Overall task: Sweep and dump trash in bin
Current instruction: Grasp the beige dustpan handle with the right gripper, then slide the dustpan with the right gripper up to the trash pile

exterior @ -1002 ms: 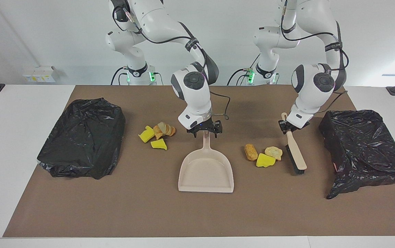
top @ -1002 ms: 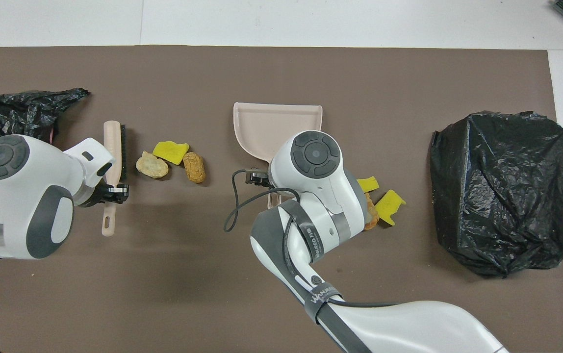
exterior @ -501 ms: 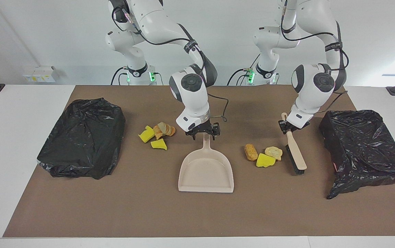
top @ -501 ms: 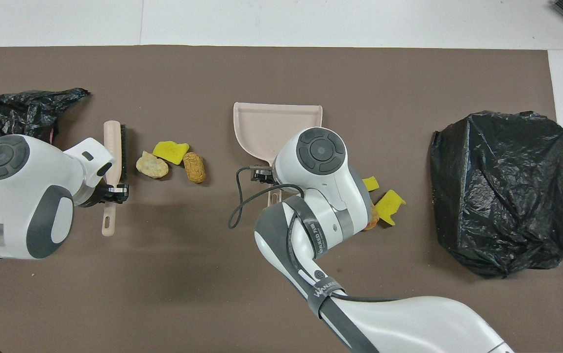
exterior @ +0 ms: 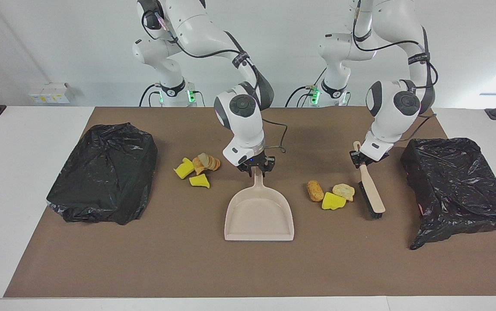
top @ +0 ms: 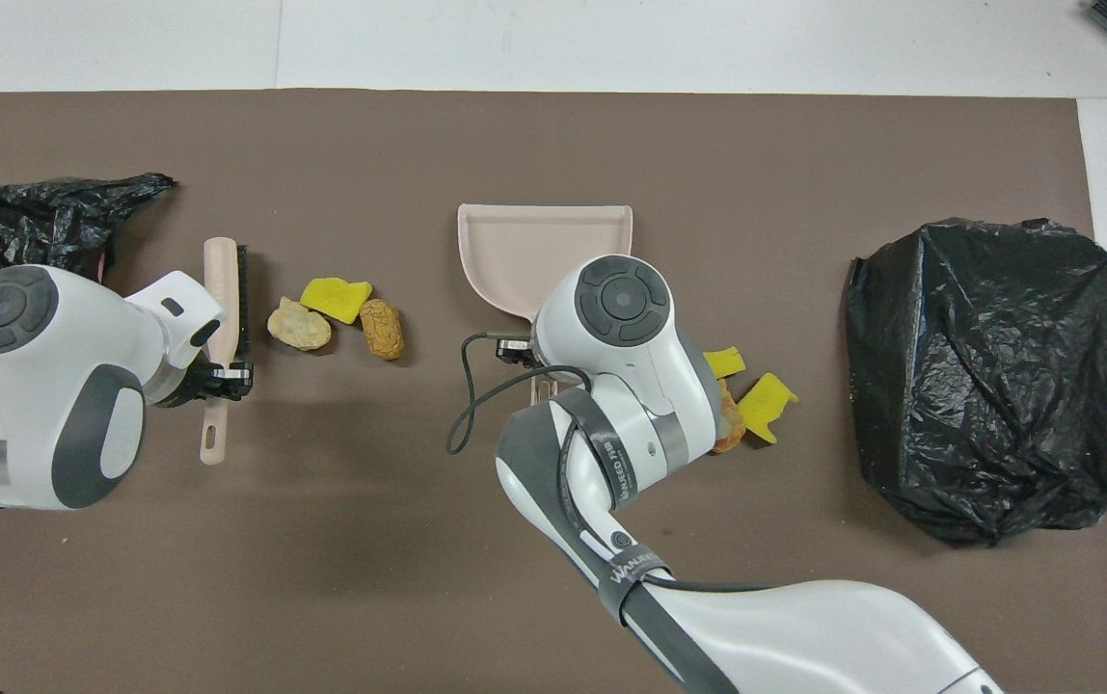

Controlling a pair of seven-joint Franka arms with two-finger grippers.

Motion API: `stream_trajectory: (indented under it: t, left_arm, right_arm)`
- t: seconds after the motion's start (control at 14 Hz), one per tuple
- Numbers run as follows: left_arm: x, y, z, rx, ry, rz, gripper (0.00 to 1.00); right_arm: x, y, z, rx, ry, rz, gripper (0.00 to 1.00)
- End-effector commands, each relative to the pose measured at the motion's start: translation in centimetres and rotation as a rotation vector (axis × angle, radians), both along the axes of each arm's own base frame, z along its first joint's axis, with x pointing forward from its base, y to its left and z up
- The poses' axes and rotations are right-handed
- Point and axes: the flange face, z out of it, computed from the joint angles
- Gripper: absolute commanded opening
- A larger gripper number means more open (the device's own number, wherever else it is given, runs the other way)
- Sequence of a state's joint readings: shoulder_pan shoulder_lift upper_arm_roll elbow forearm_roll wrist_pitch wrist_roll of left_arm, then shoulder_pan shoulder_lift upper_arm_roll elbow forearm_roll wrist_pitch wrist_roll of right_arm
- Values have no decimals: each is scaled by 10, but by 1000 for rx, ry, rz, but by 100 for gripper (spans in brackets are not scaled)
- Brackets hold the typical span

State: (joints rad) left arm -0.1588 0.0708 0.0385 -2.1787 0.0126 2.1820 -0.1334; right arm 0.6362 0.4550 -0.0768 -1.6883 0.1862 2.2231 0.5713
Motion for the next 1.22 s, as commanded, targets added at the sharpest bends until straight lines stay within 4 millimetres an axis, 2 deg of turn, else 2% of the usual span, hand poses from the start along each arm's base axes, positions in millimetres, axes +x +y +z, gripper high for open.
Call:
stream_trajectory:
  t: [0.0, 0.14, 0.29, 0.5, 0.64, 0.79, 1.0, 1.14]
  left_arm:
    - [-1, 2, 4, -14, -1, -7, 0]
    - [-1, 2, 4, -14, -1, -7, 0]
    - [-1, 2, 4, -13, -1, -6, 0]
    - [-1, 1, 5, -13, -1, -7, 0]
    - [-1, 1, 5, -13, -1, -7, 0]
    - [-1, 1, 5, -13, 0, -7, 0]
    - [-2, -1, 4, -13, 8, -10, 0]
    - [-3, -3, 4, -13, 8, -15, 0]
  right_arm:
    - [0, 0, -1, 1, 3, 16, 0]
    - [1, 1, 1, 0, -3, 41, 0]
    - [1, -1, 7, 4, -33, 214, 0]
    - [16, -40, 33, 4, -80, 450, 0]
    - [15, -60, 55, -2, -75, 633, 0]
    - [12, -85, 66, -2, -26, 823, 0]
    - [6, -94, 63, -122, 31, 1143, 0]
    - [1, -92, 67, -176, 45, 1221, 0]
